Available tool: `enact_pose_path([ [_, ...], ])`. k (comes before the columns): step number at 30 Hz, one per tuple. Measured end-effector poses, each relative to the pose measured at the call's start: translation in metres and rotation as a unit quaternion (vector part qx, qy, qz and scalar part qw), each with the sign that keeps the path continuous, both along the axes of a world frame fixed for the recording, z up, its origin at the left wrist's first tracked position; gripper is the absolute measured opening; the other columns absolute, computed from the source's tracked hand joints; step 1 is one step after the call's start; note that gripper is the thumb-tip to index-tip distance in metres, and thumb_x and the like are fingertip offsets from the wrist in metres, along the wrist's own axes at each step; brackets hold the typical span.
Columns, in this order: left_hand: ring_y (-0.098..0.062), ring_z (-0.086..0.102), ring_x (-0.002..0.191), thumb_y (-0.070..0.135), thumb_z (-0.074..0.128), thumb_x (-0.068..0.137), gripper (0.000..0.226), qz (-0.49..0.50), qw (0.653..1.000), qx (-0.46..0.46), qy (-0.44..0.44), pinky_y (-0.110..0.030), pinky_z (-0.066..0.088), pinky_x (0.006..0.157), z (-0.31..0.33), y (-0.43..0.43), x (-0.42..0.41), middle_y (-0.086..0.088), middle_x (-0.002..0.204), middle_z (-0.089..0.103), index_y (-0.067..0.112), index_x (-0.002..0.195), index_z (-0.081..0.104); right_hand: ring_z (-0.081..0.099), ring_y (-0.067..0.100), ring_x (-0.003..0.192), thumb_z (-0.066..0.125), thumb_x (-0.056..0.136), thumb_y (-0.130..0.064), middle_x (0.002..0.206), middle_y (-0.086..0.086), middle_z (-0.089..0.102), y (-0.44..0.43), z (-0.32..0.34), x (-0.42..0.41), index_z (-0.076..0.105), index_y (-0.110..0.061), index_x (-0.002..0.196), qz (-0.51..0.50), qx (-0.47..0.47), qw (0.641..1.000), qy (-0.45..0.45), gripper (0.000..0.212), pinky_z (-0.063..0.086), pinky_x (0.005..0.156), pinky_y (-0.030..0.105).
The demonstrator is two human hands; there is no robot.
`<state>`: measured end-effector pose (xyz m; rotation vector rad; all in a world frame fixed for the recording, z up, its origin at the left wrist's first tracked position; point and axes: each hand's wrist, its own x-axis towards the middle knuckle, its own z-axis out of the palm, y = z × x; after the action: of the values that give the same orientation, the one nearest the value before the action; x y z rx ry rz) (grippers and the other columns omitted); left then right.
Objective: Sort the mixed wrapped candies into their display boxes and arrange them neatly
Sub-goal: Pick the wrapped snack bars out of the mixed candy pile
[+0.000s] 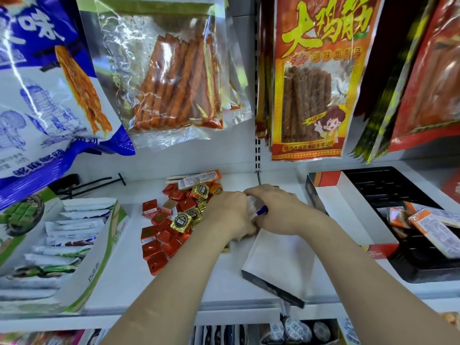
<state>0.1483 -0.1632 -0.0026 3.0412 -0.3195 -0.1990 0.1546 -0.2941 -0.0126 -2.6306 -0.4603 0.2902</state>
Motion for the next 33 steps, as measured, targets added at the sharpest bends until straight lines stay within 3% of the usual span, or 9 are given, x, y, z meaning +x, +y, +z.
enact_pose_path([
  [6, -0.020, 0.055, 0.077, 0.034, 0.074, 0.071, 0.033, -0.018, 0.995, -0.084, -0.047, -0.029, 0.039, 0.058, 0.004, 0.023, -0.004, -0.002, 0.090, 0.062, 0.019, 0.095, 0.057, 0.057, 0.018, 0.087, 0.070, 0.080, -0.023, 0.092, -0.002, 0.062, 0.001, 0.004, 0.002, 0.067, -0.029, 0.104, 0.039, 0.010, 0.999, -0.037, 0.025, 0.051, 0.075, 0.034],
  [11, -0.013, 0.053, 0.073, 0.035, 0.077, 0.075, 0.030, -0.028, 0.980, -0.184, -0.065, -0.022, 0.039, 0.056, 0.017, 0.042, -0.011, 0.008, 0.084, 0.060, 0.023, 0.097, 0.060, 0.056, 0.019, 0.082, 0.067, 0.083, -0.039, 0.088, -0.002, 0.063, 0.012, 0.006, -0.001, 0.068, -0.028, 0.098, 0.036, -0.018, 0.993, -0.111, 0.018, 0.047, 0.068, 0.034],
  [14, -0.013, 0.062, 0.079, 0.021, 0.071, 0.083, 0.008, 0.028, 0.934, -0.349, -0.076, -0.025, 0.047, 0.067, 0.025, 0.058, -0.008, 0.008, 0.086, 0.068, 0.026, 0.086, 0.067, 0.057, 0.023, 0.084, 0.065, 0.086, -0.037, 0.088, 0.001, 0.066, 0.013, 0.002, -0.001, 0.065, -0.026, 0.095, 0.001, -0.012, 0.993, -0.121, 0.014, 0.046, 0.066, 0.033],
  [16, -0.014, 0.065, 0.083, 0.010, 0.067, 0.085, 0.016, 0.086, 0.897, -0.422, -0.099, -0.029, 0.052, 0.075, 0.026, 0.073, -0.004, 0.006, 0.088, 0.071, 0.026, 0.084, 0.069, 0.058, 0.024, 0.077, 0.064, 0.087, -0.038, 0.081, 0.002, 0.064, 0.008, 0.005, 0.002, 0.062, -0.020, 0.091, -0.045, 0.042, 0.992, -0.106, 0.018, 0.043, 0.061, 0.031],
  [21, -0.020, 0.068, 0.091, -0.002, 0.075, 0.077, 0.034, 0.142, 0.856, -0.495, -0.057, -0.039, 0.057, 0.081, 0.020, 0.091, -0.006, 0.001, 0.092, 0.069, 0.028, 0.089, 0.065, 0.069, 0.014, 0.089, 0.060, 0.092, -0.031, 0.097, -0.004, 0.070, 0.014, 0.020, -0.003, 0.062, -0.019, 0.107, -0.087, 0.370, 0.921, 0.091, 0.019, 0.053, 0.081, 0.028],
  [25, -0.027, 0.071, 0.083, -0.002, 0.072, 0.081, 0.027, 0.125, 0.809, -0.574, -0.015, -0.041, 0.058, 0.080, 0.015, 0.073, -0.010, -0.010, 0.092, 0.072, 0.019, 0.096, 0.066, 0.068, 0.018, 0.101, 0.063, 0.091, -0.021, 0.110, 0.001, 0.069, 0.026, 0.013, -0.007, 0.056, -0.024, 0.123, -0.046, 0.421, 0.886, 0.189, 0.033, 0.055, 0.089, 0.035],
  [28, -0.024, 0.071, 0.088, 0.003, 0.061, 0.091, 0.017, 0.148, 0.777, -0.612, -0.007, -0.038, 0.058, 0.084, 0.010, 0.071, -0.002, -0.011, 0.098, 0.072, 0.016, 0.100, 0.068, 0.066, 0.018, 0.104, 0.061, 0.093, -0.023, 0.115, -0.003, 0.066, 0.026, 0.011, -0.006, 0.052, -0.029, 0.130, -0.047, 0.402, 0.899, 0.166, 0.039, 0.055, 0.091, 0.039],
  [30, -0.019, 0.067, 0.101, 0.008, 0.051, 0.096, 0.023, 0.176, 0.823, -0.531, -0.094, -0.036, 0.054, 0.091, 0.011, 0.077, 0.011, -0.004, 0.107, 0.071, 0.020, 0.103, 0.070, 0.062, 0.018, 0.108, 0.059, 0.094, -0.023, 0.121, -0.004, 0.063, 0.023, 0.012, -0.003, 0.050, -0.027, 0.134, -0.046, 0.333, 0.938, 0.089, 0.042, 0.054, 0.091, 0.037],
  [33, -0.021, 0.056, 0.119, 0.016, 0.042, 0.099, 0.033, 0.175, 0.924, -0.299, -0.164, -0.035, 0.045, 0.100, 0.008, 0.086, 0.030, -0.002, 0.131, 0.061, 0.018, 0.125, 0.062, 0.059, 0.018, 0.107, 0.060, 0.093, -0.023, 0.123, -0.002, 0.062, 0.019, 0.011, -0.002, 0.054, -0.023, 0.131, -0.064, 0.206, 0.976, -0.040, 0.039, 0.051, 0.084, 0.032],
])
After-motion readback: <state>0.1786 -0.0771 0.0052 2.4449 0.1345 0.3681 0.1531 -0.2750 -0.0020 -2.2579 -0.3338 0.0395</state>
